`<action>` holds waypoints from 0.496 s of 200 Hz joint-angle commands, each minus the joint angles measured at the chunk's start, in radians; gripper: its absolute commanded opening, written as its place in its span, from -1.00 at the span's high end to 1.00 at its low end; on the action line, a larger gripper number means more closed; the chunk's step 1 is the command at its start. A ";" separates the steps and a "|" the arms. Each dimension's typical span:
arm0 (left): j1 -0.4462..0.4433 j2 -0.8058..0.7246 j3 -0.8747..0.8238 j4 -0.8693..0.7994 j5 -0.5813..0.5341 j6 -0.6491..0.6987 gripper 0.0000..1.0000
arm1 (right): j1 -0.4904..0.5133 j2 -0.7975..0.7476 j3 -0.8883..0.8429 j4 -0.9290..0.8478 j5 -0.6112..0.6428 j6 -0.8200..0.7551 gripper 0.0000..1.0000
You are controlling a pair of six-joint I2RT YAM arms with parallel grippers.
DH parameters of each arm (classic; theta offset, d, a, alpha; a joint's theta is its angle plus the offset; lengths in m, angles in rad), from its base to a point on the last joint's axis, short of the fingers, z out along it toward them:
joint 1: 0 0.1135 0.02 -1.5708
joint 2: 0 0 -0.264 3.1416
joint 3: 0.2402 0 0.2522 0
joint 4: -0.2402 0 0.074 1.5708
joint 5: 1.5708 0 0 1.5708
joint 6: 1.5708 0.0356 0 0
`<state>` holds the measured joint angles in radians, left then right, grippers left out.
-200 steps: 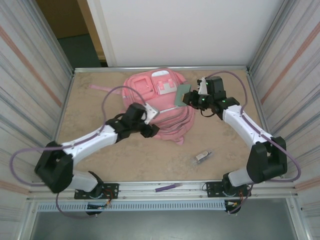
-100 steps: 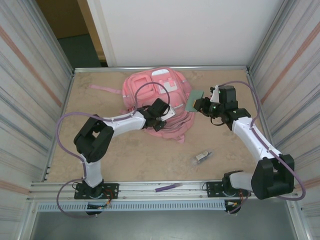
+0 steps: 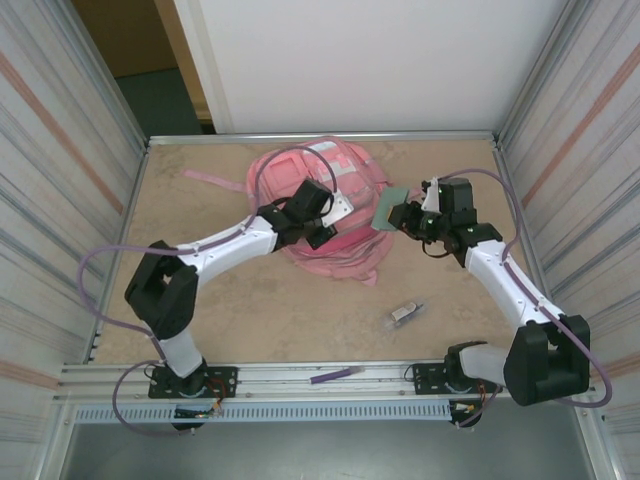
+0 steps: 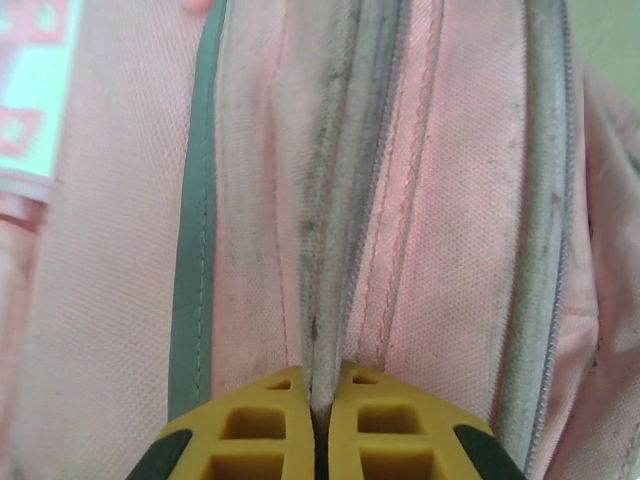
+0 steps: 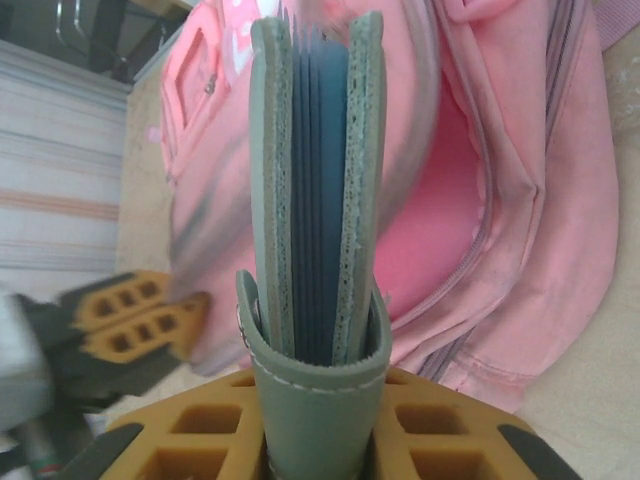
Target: Pack the student bag
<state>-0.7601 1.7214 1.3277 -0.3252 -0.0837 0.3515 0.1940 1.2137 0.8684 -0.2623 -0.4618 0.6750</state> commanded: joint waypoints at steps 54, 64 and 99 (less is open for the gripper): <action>0.092 0.056 0.432 -0.182 0.376 -0.375 1.00 | -0.013 -0.016 -0.057 0.006 0.017 0.067 0.59; 0.098 0.075 0.461 -0.180 0.388 -0.422 1.00 | -0.001 -0.001 -0.046 0.010 0.010 0.100 0.60; 0.105 0.099 0.488 -0.106 0.490 -0.529 1.00 | 0.077 0.099 0.013 0.063 0.030 0.198 0.53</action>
<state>-0.6544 1.8305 1.7542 -0.5587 0.2554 -0.0509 0.2291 1.2556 0.8215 -0.2699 -0.4187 0.7670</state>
